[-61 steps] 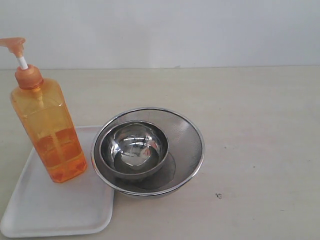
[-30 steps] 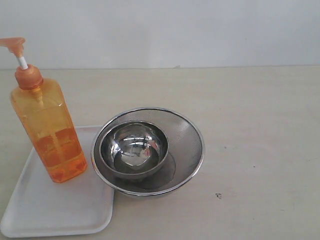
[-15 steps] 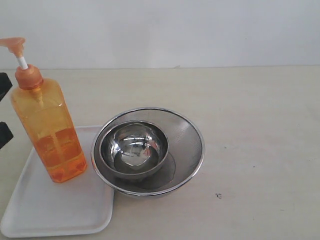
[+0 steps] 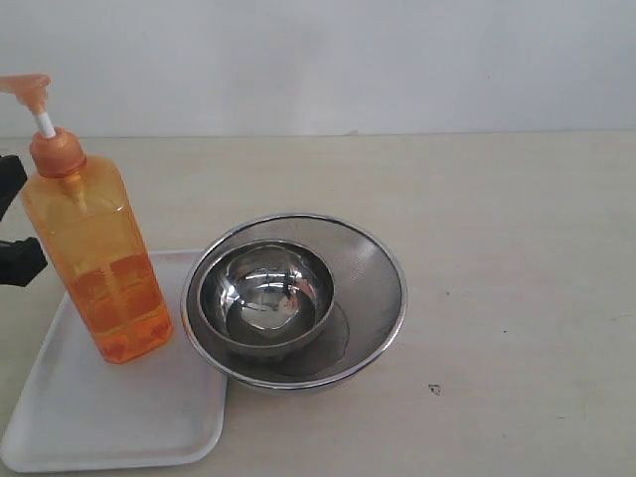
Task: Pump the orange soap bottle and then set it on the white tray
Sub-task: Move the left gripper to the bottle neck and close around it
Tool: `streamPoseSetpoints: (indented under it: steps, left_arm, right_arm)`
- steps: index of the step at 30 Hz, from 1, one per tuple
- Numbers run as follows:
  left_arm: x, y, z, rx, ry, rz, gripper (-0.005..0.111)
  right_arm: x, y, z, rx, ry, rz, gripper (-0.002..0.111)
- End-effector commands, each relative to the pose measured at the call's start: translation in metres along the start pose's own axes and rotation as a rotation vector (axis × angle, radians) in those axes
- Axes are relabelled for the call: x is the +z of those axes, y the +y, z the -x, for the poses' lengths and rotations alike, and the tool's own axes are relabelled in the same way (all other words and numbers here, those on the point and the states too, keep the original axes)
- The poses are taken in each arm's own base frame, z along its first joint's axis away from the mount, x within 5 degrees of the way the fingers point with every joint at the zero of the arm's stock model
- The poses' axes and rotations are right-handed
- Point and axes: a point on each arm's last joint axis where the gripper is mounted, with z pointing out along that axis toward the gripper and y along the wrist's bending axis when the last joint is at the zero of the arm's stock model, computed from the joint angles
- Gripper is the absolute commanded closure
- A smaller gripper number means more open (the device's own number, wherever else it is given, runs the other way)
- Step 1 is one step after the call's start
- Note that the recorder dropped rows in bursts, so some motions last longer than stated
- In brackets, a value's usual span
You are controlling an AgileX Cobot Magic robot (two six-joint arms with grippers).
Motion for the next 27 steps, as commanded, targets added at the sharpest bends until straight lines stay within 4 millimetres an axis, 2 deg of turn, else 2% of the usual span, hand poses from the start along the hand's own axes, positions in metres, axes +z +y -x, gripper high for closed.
streamPoseSetpoints:
  steps: [1, 4, 6, 11, 17, 22, 27]
  left_arm:
    - [0.000, -0.001, -0.001, 0.017, -0.001, -0.009, 0.068]
    - [0.000, -0.001, 0.001, 0.035, -0.020, -0.017, 0.039]
    - [0.000, -0.001, 0.002, 0.033, -0.034, -0.013, 0.032]
    - [0.005, -0.003, 0.008, 0.022, -0.057, -0.017, 0.032]
    - [0.023, -0.009, 0.012, 0.011, -0.042, -0.039, 0.032]
    - [0.038, -0.013, 0.006, 0.022, 0.001, -0.037, 0.032]
    - [0.047, -0.013, 0.003, 0.033, -0.028, -0.018, 0.032]
  right_arm:
    - [0.000, 0.000, 0.001, -0.013, -0.014, -0.004, 0.107]
    - [0.000, 0.000, 0.001, -0.013, -0.014, -0.004, 0.107]
    - [0.000, 0.000, 0.001, -0.013, -0.014, -0.004, 0.107]
    - [0.000, 0.000, 0.001, -0.013, -0.014, -0.004, 0.107]
    - [0.000, 0.000, 0.001, -0.013, -0.011, -0.004, 0.107]
    - [0.000, 0.000, 0.001, -0.013, -0.011, -0.004, 0.107]
    - [0.000, 0.000, 0.001, -0.013, -0.011, -0.004, 0.107]
